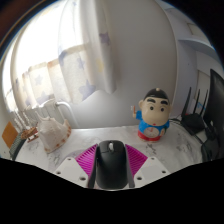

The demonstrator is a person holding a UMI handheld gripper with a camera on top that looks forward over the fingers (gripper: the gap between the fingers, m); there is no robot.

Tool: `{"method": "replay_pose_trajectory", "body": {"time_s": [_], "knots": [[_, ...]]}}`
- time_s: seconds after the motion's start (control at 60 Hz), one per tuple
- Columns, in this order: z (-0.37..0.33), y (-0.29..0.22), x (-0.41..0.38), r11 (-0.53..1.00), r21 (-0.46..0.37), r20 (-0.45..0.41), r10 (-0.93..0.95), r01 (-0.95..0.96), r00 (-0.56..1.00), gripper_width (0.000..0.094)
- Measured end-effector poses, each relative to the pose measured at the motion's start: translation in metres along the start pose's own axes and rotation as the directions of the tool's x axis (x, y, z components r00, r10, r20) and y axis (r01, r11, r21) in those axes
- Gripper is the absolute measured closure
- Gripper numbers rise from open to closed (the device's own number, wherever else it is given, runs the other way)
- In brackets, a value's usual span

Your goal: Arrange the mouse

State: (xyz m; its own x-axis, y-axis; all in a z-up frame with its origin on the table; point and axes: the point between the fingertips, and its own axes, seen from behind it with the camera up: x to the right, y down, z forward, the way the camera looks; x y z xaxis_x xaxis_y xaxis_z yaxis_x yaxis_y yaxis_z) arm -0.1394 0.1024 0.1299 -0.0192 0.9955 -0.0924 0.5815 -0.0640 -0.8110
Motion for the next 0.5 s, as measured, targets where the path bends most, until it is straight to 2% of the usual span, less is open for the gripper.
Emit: {"method": "replay_pose_trajectory", "body": {"time_s": [0.167, 0.367, 0.5], "knots": [[0.036, 0.043, -0.084, 0.995, -0.08, 0.07, -0.057, 0.063, 0.996, 0.0483], [0.078, 0.103, -0.11, 0.98, -0.177, 0.051, -0.08, 0.088, 0.996, 0.0482], [0.088, 0.125, -0.11, 0.973, -0.222, 0.041, -0.058, 0.066, 0.997, 0.0375]]}}
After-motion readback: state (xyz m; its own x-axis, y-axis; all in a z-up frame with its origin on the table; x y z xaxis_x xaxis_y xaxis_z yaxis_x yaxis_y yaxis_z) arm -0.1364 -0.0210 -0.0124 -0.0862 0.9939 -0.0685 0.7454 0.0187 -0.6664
